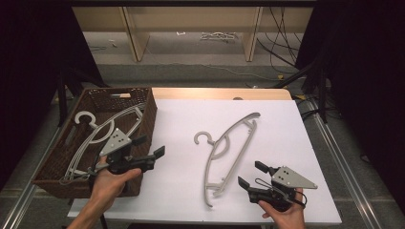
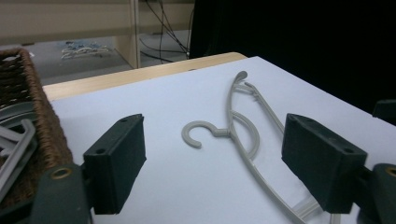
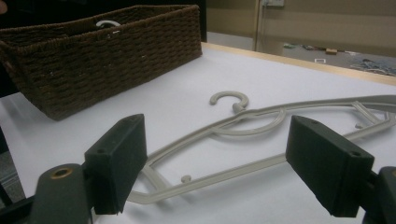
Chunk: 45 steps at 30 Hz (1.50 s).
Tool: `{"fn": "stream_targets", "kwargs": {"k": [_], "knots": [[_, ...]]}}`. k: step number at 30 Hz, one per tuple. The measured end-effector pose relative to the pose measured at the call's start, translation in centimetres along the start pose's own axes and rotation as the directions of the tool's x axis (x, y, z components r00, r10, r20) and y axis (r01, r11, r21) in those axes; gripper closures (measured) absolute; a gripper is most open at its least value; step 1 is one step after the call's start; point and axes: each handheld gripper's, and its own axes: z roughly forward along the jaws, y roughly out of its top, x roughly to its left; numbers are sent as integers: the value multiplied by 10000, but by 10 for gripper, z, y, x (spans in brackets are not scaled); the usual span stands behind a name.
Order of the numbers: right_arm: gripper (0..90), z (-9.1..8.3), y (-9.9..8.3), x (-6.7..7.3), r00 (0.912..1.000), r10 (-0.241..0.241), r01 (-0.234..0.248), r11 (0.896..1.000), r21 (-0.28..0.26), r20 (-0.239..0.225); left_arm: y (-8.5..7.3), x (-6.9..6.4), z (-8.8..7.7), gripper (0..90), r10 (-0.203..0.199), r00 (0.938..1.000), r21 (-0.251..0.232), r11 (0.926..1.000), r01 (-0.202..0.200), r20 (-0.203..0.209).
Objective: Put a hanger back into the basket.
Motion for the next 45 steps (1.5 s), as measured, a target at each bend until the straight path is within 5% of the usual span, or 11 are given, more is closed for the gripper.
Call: {"fn": "stream_targets", "kwargs": {"k": [13,18,25,45], "knots": [[216,0,1,0,9999,-99,97,9999,-118,-129,-23,-24,8,170,479,9986,-26,9989,-478,226],[216,-3,1,0,9998,-173,173,9998,81,-75,-34,-30,11,170,329,9988,9,9995,-329,374],[216,2,1,1,9994,-219,211,9993,-304,-278,-42,-32,17,170,362,9984,364,9986,-378,440],[215,1,2,4,9996,-167,169,9998,54,-209,-42,-49,63,165,312,9960,1219,9917,-412,832]]}}
